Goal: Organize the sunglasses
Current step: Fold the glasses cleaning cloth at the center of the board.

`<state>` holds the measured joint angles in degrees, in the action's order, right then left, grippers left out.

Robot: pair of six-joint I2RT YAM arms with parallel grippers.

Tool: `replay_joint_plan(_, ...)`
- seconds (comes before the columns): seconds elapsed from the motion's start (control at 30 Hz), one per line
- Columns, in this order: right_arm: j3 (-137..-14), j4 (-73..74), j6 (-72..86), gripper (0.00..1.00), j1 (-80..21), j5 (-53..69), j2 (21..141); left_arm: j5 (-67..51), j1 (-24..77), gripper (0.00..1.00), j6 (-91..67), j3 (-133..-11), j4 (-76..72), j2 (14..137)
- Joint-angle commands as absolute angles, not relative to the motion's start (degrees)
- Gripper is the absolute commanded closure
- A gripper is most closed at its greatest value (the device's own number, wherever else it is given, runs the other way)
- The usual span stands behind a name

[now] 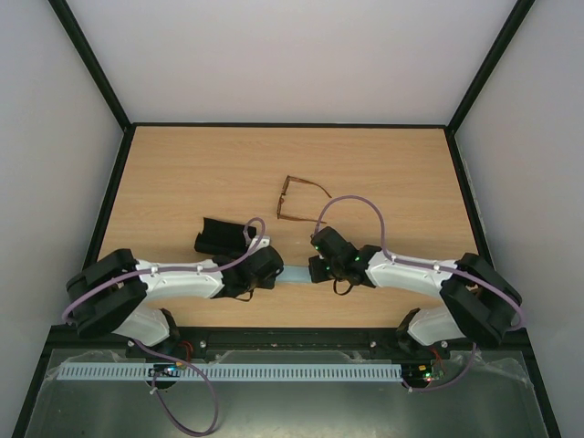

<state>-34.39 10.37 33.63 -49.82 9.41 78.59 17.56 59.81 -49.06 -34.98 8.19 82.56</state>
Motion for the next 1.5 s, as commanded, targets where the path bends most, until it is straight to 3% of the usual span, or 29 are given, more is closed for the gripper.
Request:
replay_joint_plan(0.0,-35.5,10.0,33.0,0.99,-49.4,8.9,79.6,17.8,59.2,0.98,-48.5,-35.5,7.9,83.2)
replay_joint_plan(1.33,-37.4,9.1,31.6,0.98,-48.6,10.0,82.3,17.3,58.8,0.97,-50.1,-34.1,8.8,81.7)
replay_joint_plan(1.4,-37.1,9.1,31.8,0.93,-48.6,9.9,82.5,17.2,58.8,0.95,-50.2,-34.0,8.7,82.3)
replay_joint_plan(1.47,-36.9,9.1,32.0,0.85,-48.6,9.6,82.5,17.2,58.8,0.83,-50.5,-34.0,8.8,82.8)
